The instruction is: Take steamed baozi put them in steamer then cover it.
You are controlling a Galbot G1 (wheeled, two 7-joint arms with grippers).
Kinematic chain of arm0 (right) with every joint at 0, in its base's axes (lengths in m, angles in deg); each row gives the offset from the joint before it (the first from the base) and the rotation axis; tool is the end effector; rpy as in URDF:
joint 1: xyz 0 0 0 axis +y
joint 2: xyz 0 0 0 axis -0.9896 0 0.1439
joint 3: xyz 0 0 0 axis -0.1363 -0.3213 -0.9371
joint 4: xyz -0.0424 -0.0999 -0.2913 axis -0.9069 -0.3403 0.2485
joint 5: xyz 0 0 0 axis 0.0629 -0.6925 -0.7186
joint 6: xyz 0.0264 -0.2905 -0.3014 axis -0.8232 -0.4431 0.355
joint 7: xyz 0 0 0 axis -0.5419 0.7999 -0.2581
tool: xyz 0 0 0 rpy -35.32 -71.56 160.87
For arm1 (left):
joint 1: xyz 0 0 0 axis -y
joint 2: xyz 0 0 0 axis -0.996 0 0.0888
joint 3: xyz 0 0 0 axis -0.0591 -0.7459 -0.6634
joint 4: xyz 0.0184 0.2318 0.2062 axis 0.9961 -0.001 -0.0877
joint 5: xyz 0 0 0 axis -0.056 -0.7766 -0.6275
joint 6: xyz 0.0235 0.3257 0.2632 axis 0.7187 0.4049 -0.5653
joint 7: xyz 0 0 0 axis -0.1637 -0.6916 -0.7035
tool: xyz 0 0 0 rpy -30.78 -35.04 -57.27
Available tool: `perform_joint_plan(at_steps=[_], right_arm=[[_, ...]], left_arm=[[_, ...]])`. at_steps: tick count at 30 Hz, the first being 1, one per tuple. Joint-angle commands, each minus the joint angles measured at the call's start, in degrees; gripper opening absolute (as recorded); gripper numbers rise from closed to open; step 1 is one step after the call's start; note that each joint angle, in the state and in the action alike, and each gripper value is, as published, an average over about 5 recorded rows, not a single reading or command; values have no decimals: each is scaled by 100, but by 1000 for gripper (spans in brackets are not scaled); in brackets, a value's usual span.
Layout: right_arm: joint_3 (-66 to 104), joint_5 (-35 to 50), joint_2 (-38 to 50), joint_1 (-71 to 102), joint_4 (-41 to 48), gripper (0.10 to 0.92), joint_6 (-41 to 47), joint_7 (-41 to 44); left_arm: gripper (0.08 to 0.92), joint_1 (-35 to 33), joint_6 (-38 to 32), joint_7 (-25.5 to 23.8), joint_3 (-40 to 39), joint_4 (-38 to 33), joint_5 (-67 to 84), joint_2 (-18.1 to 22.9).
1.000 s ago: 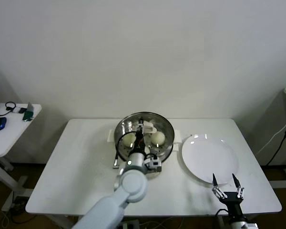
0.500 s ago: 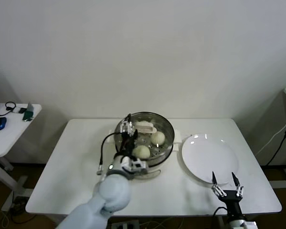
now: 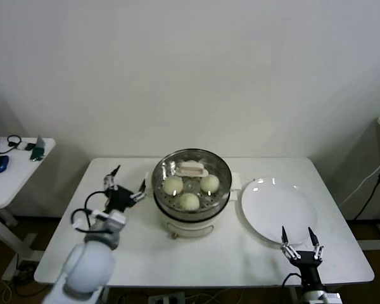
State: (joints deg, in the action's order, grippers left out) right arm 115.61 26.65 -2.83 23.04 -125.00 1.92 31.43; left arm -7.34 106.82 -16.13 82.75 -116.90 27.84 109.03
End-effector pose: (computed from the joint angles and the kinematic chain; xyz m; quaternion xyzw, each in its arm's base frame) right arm 0.2309 -0.1018 -0.4179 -0.0291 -0.9995 0.0035 0.0085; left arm 0.3289 -0.0019 -0.1884 -0.0472 -0.9556 -0.2829 0.0672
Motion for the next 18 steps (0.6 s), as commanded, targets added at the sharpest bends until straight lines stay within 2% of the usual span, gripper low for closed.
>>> perform_joint_plan(at_steps=[1,11,18], right_arm=[[-45,-39,14,-15,-27,823,25,-42],[-87,-75,24,-47,93,823,100,-51],[-109,-54,20,-49,105,823,130,-39]], left_arm=[[823,-1565,-3331,-100,1848,1107,2987,277],[823,-1660,-4044,-157,1392,2001,2945,455],[823,-1677,-4154,-220,1178,2096,2810,554]])
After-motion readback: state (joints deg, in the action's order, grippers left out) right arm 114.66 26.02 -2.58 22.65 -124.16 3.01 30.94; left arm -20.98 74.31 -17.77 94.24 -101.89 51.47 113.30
